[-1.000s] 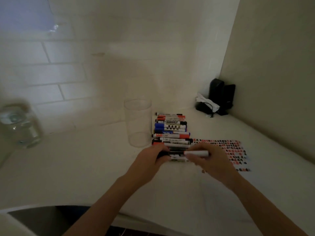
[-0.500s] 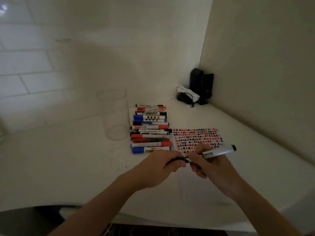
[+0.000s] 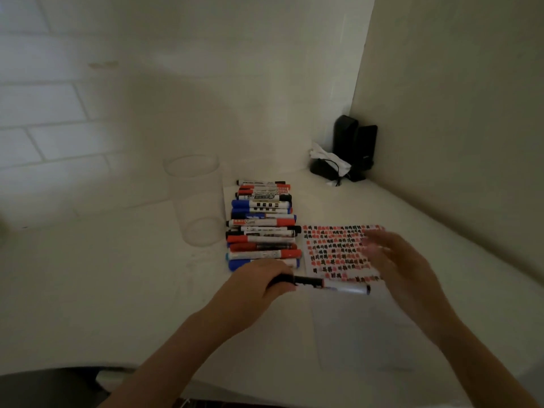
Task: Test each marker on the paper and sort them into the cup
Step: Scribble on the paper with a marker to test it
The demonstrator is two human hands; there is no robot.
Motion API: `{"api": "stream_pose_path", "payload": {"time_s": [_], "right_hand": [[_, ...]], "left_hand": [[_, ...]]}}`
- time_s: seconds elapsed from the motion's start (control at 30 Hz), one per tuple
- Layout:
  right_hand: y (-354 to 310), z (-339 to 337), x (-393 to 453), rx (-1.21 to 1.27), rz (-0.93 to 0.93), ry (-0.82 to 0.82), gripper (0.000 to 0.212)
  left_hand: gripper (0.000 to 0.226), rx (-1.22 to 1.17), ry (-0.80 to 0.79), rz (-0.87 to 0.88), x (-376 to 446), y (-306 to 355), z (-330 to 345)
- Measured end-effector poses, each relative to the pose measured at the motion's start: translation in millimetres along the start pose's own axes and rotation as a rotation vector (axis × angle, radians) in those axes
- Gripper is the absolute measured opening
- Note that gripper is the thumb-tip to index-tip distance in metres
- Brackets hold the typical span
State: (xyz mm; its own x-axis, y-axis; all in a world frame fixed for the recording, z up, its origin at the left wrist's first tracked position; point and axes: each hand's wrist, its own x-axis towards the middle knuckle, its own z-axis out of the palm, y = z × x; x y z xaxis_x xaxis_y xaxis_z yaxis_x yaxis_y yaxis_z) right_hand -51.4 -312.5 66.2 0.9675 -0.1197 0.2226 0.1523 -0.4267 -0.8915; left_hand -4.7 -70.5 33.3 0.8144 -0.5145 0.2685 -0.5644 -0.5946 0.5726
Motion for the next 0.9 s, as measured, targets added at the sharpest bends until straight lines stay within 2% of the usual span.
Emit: {"api": "stream_pose_path", "payload": {"time_s": [0.07,0.13,0.17,0.23,0.3,0.37,0.47,0.53,0.63,0.67,0.73,0.8,0.83,0.9], "right_hand": [[-7,7,3,-0.414,-0.183,-0.209,0.042],[-8,26,3,-0.588,-0.328,-0.352,0.048],[-8,34,2,-0.575,-0.369,-0.362,0.046],[-10,41,1,-0.412,-0.323,-0.354,0.036],[-12,45,0,-0.328,-0.294,-0.347,0.028],[-12,51,0,-0.282,-0.293,-0.339,0.016],[-9,59,-3,-0.179,-0.241,-0.285,0.018],[-9,66,-7,-0.215,-0.255,-0.177,0.014],[-20,73,-11,-0.294,-0.321,-0.039,0.026],[-21,71,-13,-0.338,-0.334,-0.035,0.027],[-16,60,-18,-0.467,-0.317,-0.034,0.034],[-1,43,-25,-0.529,-0.173,-0.060,0.033],[5,34,-25,-0.535,-0.073,-0.096,0.029],[11,24,-19,-0.463,0.067,-0.138,0.022]], "left_hand": [[0.018,0.004,-0.038,0.019,6,3,-4],[0.017,-0.087,-0.019,0.009,11,11,-6],[0.016,-0.169,0.023,-0.026,12,13,-6],[0.014,-0.416,0.139,-0.174,10,18,-6],[0.015,-0.683,0.189,-0.306,5,25,-2],[0.026,-0.956,0.162,-0.306,1,33,6],[0.032,-1.252,0.226,-0.248,-1,36,10],[0.030,-1.255,0.330,-0.264,0,41,17],[0.028,-1.246,0.446,-0.389,8,52,26],[0.027,-1.263,0.480,-0.439,11,52,22],[0.026,-1.207,0.648,-0.578,17,35,2],[0.025,-1.042,0.766,-0.570,16,14,-20],[0.024,-0.961,0.726,-0.505,16,12,-23],[0.016,-0.739,0.462,-0.407,15,19,-7]]}}
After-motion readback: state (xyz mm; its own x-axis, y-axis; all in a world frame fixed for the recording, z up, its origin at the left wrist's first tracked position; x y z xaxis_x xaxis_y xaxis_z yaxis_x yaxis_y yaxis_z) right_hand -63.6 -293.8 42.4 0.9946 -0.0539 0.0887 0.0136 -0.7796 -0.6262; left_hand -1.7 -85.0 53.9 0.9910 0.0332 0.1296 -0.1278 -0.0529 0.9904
